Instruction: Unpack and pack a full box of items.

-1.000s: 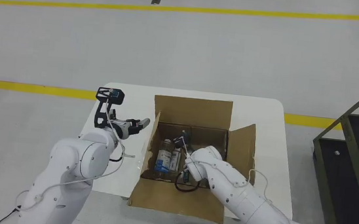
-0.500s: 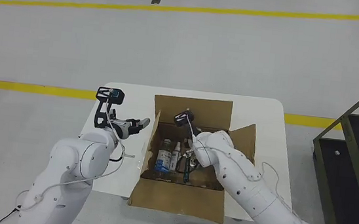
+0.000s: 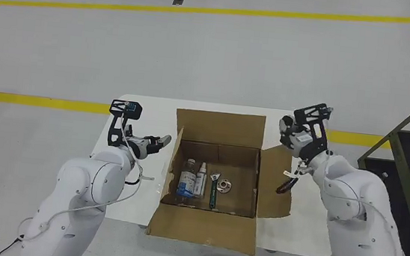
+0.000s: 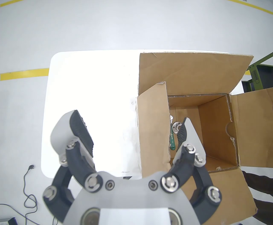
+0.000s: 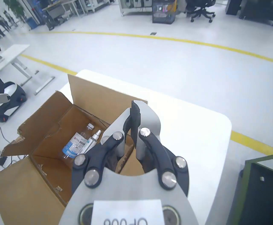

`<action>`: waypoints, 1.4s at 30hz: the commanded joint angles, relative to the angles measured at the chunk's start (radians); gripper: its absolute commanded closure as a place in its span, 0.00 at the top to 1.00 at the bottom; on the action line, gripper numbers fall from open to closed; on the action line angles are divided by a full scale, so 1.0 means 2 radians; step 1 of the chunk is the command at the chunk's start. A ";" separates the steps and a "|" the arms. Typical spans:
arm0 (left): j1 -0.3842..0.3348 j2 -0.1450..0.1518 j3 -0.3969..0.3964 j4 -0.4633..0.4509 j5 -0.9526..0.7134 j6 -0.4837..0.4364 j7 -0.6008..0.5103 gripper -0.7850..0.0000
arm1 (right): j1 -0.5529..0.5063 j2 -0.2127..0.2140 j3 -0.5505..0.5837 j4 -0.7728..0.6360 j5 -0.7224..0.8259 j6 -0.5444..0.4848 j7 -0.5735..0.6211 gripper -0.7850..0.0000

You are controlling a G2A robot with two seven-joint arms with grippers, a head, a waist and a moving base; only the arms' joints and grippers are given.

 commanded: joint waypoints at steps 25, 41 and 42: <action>0.047 0.005 0.027 0.039 0.085 -0.085 0.077 0.00 | -0.073 0.015 0.050 0.138 0.036 -0.085 -0.024 0.00; 0.043 -0.002 0.063 0.100 0.072 -0.128 0.083 0.00 | -0.025 0.012 -0.041 0.163 0.114 -0.163 -0.032 0.00; 0.041 -0.002 0.065 0.101 0.067 -0.129 0.083 0.00 | -0.020 0.012 -0.050 0.164 0.116 -0.166 -0.029 0.00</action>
